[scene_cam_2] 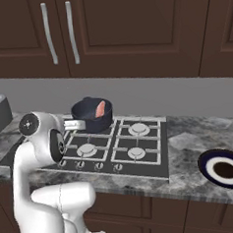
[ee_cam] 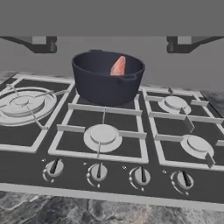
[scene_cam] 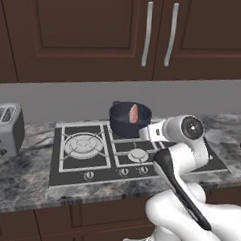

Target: Retrieve the frozen meat and place it in the pot on a burner. Then turn the burner on.

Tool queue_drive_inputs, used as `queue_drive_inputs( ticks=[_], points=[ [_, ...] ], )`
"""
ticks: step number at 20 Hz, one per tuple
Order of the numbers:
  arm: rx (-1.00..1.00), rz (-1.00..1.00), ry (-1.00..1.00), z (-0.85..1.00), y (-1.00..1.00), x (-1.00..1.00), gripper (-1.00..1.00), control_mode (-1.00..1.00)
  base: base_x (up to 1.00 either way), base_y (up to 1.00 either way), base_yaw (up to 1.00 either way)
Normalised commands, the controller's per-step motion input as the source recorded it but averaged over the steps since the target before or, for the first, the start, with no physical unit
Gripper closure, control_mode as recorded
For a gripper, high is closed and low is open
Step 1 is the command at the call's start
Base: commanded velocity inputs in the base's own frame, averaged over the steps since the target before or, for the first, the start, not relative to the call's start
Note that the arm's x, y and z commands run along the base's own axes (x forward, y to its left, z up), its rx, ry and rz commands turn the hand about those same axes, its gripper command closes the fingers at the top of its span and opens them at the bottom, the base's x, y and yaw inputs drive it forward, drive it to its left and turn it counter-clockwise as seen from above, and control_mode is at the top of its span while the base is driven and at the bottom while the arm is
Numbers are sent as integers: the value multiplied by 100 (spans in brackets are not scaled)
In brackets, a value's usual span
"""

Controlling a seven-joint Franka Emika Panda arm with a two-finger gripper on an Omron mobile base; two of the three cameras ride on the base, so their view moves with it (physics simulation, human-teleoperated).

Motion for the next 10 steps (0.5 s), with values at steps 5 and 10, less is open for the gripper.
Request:
queue_drive_inputs(
  ticks=[5,10],
  points=[
    [0,-2,44,6,0,-1,-100,-100,0,0,0],
    [0,-4,43,-10,0,-1,-100,-100,0,0,0]
  ],
)
